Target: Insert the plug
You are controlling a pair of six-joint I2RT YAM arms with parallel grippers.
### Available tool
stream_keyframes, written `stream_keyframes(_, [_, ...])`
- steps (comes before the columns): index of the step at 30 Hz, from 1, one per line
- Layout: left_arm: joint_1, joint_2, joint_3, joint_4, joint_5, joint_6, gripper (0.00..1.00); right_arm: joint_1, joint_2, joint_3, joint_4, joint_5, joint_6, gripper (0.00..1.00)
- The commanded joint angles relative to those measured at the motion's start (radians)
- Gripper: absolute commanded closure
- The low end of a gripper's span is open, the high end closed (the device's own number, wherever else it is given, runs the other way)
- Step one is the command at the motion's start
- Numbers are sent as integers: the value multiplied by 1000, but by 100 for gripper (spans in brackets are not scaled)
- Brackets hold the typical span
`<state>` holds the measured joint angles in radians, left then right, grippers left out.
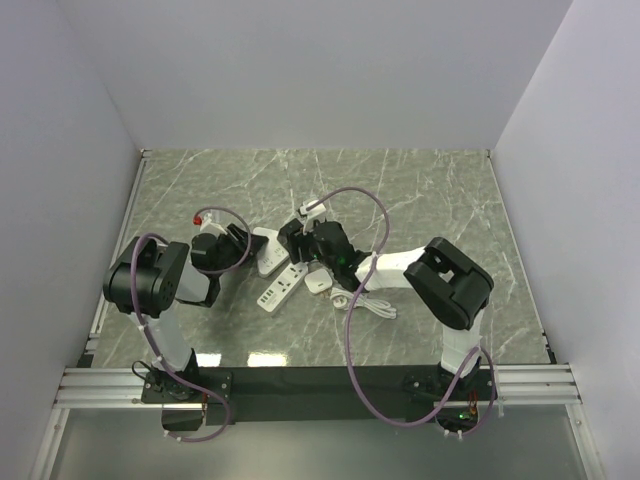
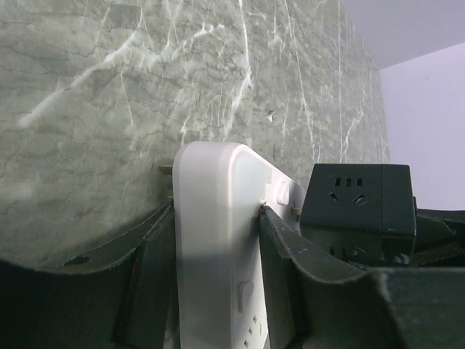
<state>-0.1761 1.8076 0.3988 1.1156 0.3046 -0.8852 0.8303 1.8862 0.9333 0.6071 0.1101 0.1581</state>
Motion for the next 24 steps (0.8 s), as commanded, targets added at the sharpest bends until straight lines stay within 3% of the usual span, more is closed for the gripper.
stream_keyframes(1, [-17, 29, -12, -105, 137, 40, 100, 35, 94, -37, -250, 11, 89, 100])
stream_keyframes(24, [-13, 22, 3, -149, 174, 103, 100, 73, 229, -24, -331, -12, 156, 100])
